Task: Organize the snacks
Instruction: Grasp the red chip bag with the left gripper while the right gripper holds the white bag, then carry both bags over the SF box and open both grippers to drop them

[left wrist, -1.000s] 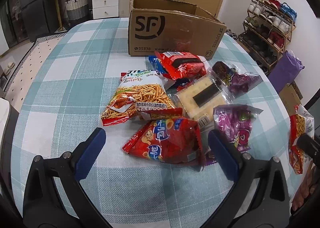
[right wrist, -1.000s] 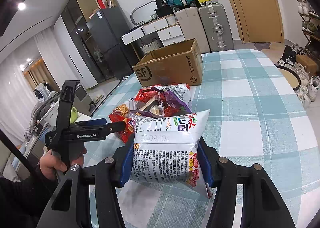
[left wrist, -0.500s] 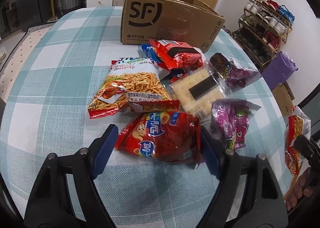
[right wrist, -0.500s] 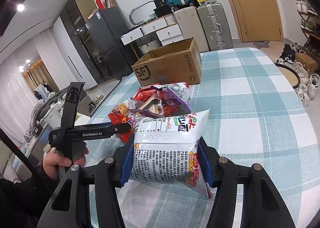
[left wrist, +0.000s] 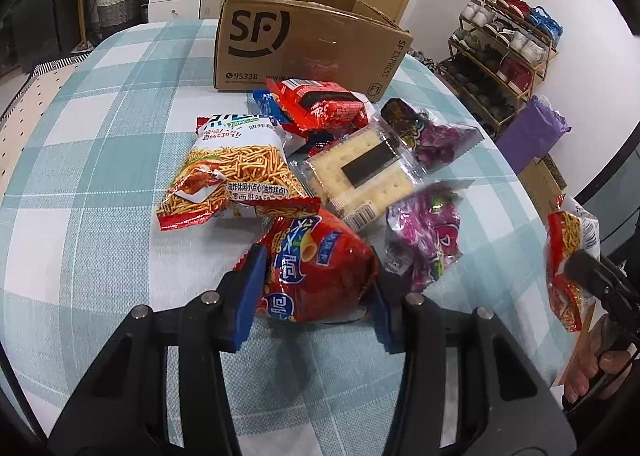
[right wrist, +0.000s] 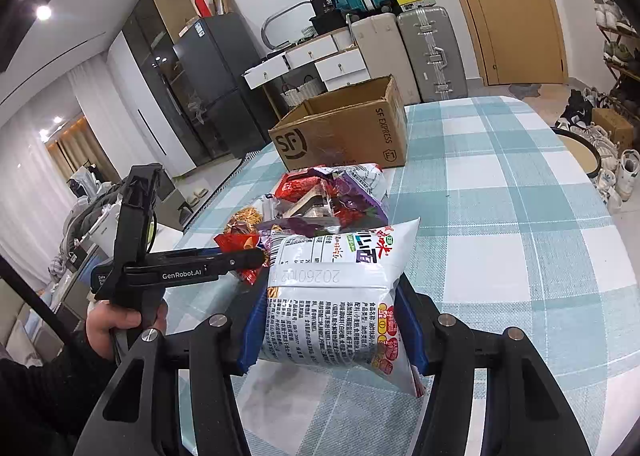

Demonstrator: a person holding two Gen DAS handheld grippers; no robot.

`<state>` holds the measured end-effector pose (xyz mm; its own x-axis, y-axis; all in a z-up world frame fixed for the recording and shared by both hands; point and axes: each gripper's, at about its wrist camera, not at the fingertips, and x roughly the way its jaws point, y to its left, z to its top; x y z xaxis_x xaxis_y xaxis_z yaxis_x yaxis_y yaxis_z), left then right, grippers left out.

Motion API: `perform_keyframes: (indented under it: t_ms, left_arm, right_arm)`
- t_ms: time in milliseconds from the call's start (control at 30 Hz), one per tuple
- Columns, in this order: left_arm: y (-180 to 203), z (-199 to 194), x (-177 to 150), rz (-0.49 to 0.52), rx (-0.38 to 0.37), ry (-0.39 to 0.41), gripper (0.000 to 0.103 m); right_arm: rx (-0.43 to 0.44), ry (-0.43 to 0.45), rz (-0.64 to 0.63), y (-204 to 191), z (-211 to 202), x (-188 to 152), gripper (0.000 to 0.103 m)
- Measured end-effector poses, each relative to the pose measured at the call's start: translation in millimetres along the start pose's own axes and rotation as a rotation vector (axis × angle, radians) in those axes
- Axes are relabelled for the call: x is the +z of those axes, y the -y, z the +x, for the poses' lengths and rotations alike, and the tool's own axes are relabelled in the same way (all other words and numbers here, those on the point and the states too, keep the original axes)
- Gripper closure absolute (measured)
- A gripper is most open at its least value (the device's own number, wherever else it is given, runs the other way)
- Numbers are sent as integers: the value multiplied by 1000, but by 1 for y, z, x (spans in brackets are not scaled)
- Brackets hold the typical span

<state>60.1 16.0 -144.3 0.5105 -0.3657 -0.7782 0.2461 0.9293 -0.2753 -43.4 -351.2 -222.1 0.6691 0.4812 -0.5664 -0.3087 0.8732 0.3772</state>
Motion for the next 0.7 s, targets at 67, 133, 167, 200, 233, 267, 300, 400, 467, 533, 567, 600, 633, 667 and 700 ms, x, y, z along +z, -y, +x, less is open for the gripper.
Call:
perform_keyframes:
  t_ms: [67,133,167,200,233,267,300,400,467,533,567,600,633,667,700]
  left_arm:
    - [2,-5,-3,5,-2,3,62]
    - [3,-9,-6,9,-3,6,63]
    - [3,-11,-7,12,-3,6,63]
    - [3,-13,-9,13,-4,9,64]
    - [4,-15,-10,12,-6,13,64]
    - [4,-17,-11,11,-10,13,64]
    - [4,-19,-13,9,-13,16,64]
    - [4,-27,-16,11,-16,26,64]
    - [5,-31,-17,12,-16,33,64]
    - [4,-37,-19,13,-22,40,64]
    - [4,-39,-19,13,-23,44,64]
    - [4,-42,-19,14,-22,49,64]
    - [4,-45,-19,15,-22,51,64]
    - [3,-47,-20,16,-23,52,64]
    - [3,-51,-21,13,-23,56,64]
  right_arm:
    - [0,5,-5,-3,-2,0,46]
    - [-1,8,-7,-5,-4,-1,46]
    - [-2,10,-9,-7,-6,-1,46]
    - [-3,13,-12,-8,-8,-1,46]
    - [-3,16,-16,-10,-9,-1,46]
    - [-3,17,-20,-11,-10,-2,46]
    - [-4,18,-23,-13,-11,-2,46]
    - [-5,20,-27,-16,-14,-2,46]
    - [-8,21,-28,-16,-14,-2,46]
    - [-9,22,-29,-17,-15,-2,46]
    - [-6,23,-29,-18,-15,-2,46]
    - [-4,24,-29,-19,-17,-2,46]
    - [-3,26,-30,-20,-17,-2,46]
    - [-1,28,-32,-21,-18,-1,46]
    - [1,28,-35,-23,-19,-1,46]
